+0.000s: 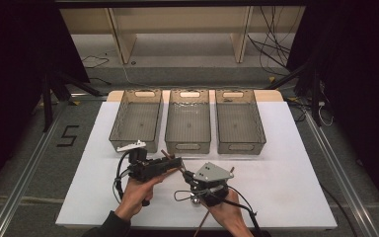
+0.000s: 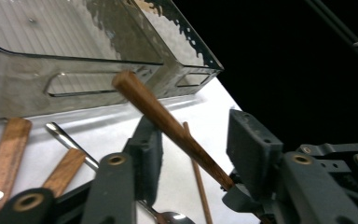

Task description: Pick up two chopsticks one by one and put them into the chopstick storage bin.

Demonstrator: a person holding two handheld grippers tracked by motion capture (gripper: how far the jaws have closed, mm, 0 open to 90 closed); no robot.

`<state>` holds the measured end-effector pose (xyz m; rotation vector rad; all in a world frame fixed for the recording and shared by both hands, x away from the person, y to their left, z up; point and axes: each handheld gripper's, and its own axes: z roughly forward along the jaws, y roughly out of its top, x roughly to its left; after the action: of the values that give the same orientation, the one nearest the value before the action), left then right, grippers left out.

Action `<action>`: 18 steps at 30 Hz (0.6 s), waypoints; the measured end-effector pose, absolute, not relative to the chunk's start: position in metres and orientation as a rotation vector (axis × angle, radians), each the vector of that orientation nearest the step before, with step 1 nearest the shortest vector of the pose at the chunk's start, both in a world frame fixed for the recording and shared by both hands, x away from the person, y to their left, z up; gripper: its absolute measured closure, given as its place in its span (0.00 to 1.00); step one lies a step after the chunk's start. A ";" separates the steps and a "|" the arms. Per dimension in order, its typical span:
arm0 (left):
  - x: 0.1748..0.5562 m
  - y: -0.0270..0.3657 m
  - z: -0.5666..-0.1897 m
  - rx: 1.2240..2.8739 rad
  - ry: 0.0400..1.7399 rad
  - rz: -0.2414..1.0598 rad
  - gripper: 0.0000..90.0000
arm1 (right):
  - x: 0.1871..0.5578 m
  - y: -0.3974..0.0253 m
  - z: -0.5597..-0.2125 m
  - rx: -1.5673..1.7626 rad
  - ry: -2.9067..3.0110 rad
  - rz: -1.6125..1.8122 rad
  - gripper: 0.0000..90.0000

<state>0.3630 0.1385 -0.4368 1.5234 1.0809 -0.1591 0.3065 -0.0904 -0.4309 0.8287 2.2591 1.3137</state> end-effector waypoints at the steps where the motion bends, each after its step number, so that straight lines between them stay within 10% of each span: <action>1: 0.363 0.138 -0.437 1.519 1.077 -0.171 0.66 | 0.306 -0.090 -0.431 0.829 2.257 1.319 0.95; 18: 0.360 0.136 -0.439 1.475 1.053 -0.248 0.81 | 0.303 -0.091 -0.430 0.818 2.196 1.361 0.95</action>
<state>0.3597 0.1364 -0.4395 1.4753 1.0530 -0.2483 0.3029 -0.0906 -0.4300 0.8183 2.1958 1.3607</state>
